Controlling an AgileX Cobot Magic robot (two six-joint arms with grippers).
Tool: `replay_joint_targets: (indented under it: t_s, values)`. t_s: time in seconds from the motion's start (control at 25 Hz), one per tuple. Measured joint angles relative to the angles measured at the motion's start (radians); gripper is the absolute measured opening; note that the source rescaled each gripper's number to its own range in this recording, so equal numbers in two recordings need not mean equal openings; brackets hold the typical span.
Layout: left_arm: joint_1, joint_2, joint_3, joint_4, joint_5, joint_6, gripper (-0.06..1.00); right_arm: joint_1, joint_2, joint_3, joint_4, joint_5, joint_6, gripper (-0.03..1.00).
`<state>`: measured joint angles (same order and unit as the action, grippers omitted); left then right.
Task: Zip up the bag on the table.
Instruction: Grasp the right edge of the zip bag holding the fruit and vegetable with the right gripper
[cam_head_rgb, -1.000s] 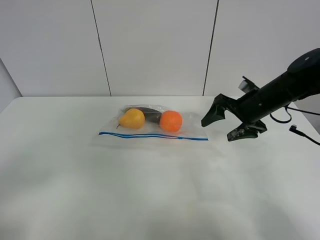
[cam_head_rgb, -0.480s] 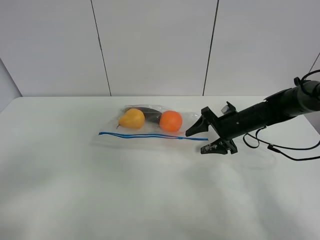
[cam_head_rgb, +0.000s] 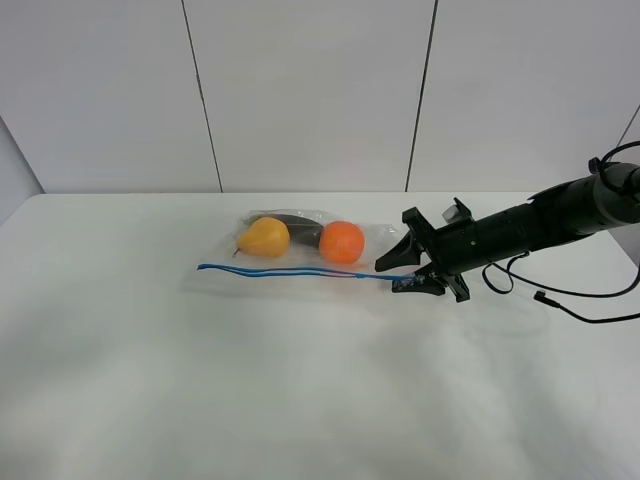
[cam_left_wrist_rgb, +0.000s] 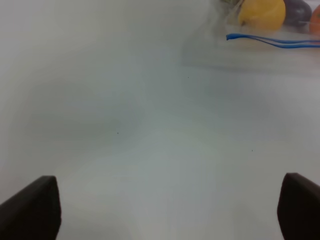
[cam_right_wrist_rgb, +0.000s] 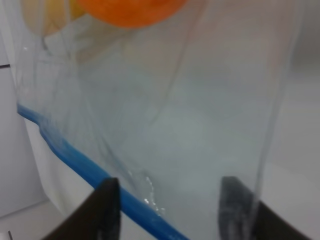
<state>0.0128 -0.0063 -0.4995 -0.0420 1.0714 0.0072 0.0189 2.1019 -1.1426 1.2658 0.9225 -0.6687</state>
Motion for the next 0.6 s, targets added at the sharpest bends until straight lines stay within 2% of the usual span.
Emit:
replay_joint_targets:
  t_s: [0.16,0.48,0.6]
  values:
    - [0.0,0.0,0.0,0.0,0.0,0.0,1.0,-0.001,0.0,0.0,0.0,0.009,0.0,0.38]
    - [0.0,0.0,0.0,0.0,0.0,0.0,1.0,-0.001,0.0,0.0,0.0,0.019,0.0,0.37]
    - [0.0,0.0,0.0,0.0,0.0,0.0,1.0,-0.002,0.0,0.0,0.0,0.019,0.0,0.29]
